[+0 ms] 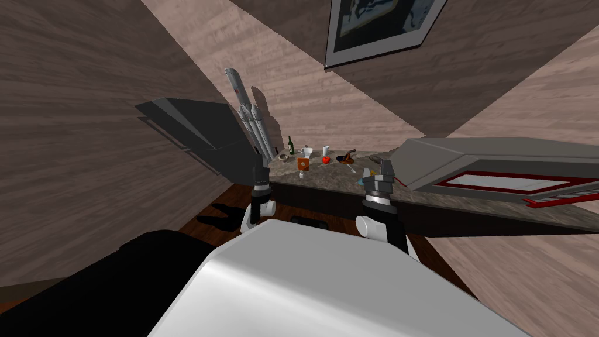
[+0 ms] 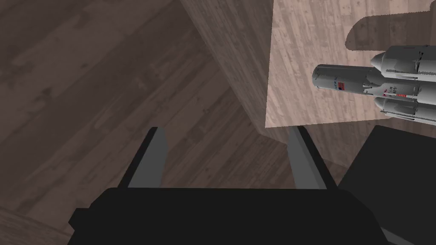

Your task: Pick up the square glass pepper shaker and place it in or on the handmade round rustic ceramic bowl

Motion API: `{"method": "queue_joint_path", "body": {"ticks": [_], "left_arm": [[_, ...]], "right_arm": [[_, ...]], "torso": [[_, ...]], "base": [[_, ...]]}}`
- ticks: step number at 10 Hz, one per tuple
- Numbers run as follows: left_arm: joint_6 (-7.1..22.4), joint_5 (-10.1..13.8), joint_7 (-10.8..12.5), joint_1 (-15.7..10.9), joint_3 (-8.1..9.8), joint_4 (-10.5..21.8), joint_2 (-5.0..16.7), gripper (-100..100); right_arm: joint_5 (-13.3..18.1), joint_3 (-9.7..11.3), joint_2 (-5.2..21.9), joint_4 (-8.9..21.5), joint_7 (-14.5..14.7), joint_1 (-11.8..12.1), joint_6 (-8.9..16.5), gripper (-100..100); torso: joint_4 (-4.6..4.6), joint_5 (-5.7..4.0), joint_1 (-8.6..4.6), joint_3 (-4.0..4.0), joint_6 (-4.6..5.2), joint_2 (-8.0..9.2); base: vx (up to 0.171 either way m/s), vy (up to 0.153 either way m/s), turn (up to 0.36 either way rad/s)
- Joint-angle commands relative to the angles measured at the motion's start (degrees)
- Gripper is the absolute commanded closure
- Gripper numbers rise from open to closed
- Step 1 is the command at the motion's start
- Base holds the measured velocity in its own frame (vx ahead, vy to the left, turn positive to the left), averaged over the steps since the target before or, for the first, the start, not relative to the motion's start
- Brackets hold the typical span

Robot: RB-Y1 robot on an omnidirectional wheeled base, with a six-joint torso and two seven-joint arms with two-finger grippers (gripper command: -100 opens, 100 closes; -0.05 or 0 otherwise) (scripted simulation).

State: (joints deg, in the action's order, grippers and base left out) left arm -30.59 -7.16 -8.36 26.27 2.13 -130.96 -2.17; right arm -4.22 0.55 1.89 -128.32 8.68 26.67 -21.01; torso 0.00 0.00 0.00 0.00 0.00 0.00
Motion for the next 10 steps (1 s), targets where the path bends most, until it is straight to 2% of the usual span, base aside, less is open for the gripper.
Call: {"method": "queue_joint_path", "body": {"ticks": [1, 6, 10], "left_arm": [[-0.1, -0.2, -0.1, -0.3, -0.05, 0.6, 1.8, -100], [-1.0, -2.2, -1.0, -2.5, -0.43, 5.4, 7.8, -100], [-2.1, -4.7, -2.3, -5.3, -0.94, 11.5, 10.6, -100]], "right_arm": [[0.0, 0.0, 0.0, 0.0, 0.0, 0.0, 0.0, 0], [0.0, 0.0, 0.0, 0.0, 0.0, 0.0, 0.0, 0], [0.0, 0.0, 0.0, 0.0, 0.0, 0.0, 0.0, 0]], "torso": [[0.0, 0.0, 0.0, 0.0, 0.0, 0.0], [-0.01, -0.01, -0.06, -0.04, 0.0, -0.06], [-0.02, -0.02, -0.11, -0.06, 0.0, -0.1]], "base": [[0.0, 0.0, 0.0], [0.011, -0.016, 0.009], [0.019, -0.031, 0.016]]}}
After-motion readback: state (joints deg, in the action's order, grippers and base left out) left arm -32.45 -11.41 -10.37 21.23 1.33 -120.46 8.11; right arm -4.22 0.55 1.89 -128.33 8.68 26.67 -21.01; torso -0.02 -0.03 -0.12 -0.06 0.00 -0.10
